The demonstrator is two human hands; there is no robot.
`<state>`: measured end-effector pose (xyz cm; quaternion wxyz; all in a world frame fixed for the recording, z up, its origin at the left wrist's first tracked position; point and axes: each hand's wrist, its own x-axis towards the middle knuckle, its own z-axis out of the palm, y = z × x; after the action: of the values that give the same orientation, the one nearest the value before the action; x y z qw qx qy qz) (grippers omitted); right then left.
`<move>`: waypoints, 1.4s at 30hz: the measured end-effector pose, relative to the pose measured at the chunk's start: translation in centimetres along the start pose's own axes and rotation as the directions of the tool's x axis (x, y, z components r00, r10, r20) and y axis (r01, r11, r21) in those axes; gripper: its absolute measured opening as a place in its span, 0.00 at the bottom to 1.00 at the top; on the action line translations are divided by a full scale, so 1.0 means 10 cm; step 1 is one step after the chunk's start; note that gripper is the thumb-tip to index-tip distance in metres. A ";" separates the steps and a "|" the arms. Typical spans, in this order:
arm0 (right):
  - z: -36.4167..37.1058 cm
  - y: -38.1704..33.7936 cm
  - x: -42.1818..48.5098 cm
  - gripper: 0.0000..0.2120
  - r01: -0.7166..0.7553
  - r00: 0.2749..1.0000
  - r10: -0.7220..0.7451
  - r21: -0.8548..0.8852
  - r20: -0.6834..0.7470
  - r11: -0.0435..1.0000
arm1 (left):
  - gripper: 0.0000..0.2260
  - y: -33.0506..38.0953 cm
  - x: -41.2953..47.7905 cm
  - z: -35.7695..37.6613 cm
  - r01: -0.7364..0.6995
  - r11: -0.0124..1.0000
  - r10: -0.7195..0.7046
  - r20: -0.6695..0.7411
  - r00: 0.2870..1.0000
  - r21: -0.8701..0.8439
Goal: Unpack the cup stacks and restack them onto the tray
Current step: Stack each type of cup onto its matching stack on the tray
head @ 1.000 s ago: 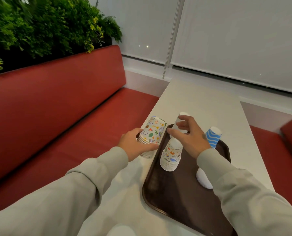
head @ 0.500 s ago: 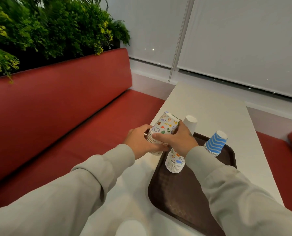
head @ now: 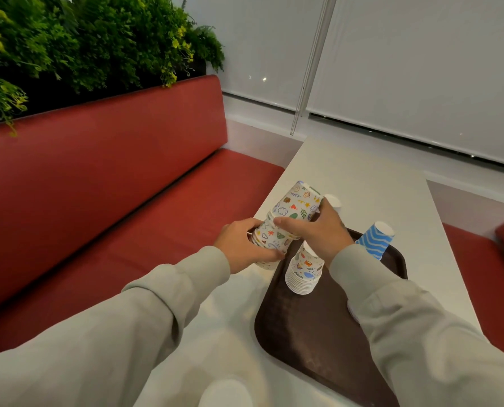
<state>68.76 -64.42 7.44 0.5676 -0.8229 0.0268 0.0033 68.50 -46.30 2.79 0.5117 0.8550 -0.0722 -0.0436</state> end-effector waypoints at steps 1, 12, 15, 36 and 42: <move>-0.04 -0.01 0.01 0.31 0.003 1.000 -0.003 0.015 -0.008 1.000 | 0.24 -0.02 0.01 0.00 0.004 1.000 -0.004 0.000 1.000 0.013; -0.43 0.28 0.04 0.34 -0.042 0.991 0.023 -0.145 -0.133 0.988 | 0.28 -0.21 0.05 0.00 0.082 0.993 -0.081 -0.019 0.997 0.080; -0.41 0.46 0.03 0.36 -0.079 0.993 0.064 -0.175 -0.095 0.981 | 0.26 -0.23 0.06 0.01 0.083 0.994 -0.081 -0.027 0.996 0.075; -0.42 0.65 0.02 0.34 -0.044 0.999 0.045 -0.123 0.008 0.991 | 0.29 -0.17 0.05 -0.01 0.056 0.998 -0.056 -0.050 0.997 0.002; -0.32 0.02 -0.12 0.22 0.176 0.960 -0.201 -0.139 -0.196 0.975 | 0.28 0.00 0.05 -0.01 0.005 0.999 -0.009 -0.093 0.996 -0.045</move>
<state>67.46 -67.44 8.40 0.5089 -0.8500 0.0073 -0.1359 68.98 -46.29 2.81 0.5334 0.8447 -0.0444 -0.0072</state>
